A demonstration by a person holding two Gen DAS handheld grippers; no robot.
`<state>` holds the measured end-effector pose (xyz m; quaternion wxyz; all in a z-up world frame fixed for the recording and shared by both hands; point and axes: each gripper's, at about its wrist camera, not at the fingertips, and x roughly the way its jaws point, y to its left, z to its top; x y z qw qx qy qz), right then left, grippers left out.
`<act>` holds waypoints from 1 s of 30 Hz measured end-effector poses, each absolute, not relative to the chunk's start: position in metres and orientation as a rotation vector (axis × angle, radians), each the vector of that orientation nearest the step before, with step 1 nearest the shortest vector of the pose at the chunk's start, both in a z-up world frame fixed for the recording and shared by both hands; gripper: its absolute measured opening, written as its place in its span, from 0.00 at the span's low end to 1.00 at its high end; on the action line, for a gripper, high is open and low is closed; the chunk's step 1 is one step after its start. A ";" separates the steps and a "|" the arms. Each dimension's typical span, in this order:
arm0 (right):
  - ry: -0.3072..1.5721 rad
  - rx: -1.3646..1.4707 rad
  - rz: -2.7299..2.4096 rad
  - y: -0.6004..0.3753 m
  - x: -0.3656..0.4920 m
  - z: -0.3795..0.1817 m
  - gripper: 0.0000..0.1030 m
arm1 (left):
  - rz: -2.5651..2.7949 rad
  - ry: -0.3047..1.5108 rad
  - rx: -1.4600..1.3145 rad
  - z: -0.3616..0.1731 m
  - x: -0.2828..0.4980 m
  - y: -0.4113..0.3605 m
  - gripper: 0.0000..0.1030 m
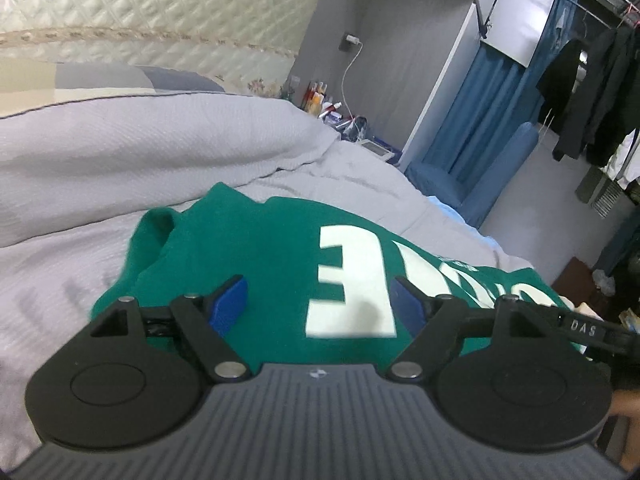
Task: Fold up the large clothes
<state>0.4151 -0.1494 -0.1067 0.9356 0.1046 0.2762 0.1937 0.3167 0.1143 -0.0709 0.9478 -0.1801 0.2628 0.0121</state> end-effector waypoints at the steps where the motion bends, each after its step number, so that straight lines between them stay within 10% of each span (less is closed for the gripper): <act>1: 0.566 0.223 0.395 -0.151 0.411 -0.104 0.76 | 0.029 0.530 -0.374 -0.068 0.310 0.113 0.79; 22: 0.641 0.290 0.398 -0.168 0.341 -0.083 0.77 | 0.102 0.702 -0.805 -0.102 0.249 0.137 0.79; 30: 0.688 0.374 0.405 -0.175 0.345 -0.093 0.99 | 0.064 0.806 -1.108 -0.148 0.261 0.164 0.83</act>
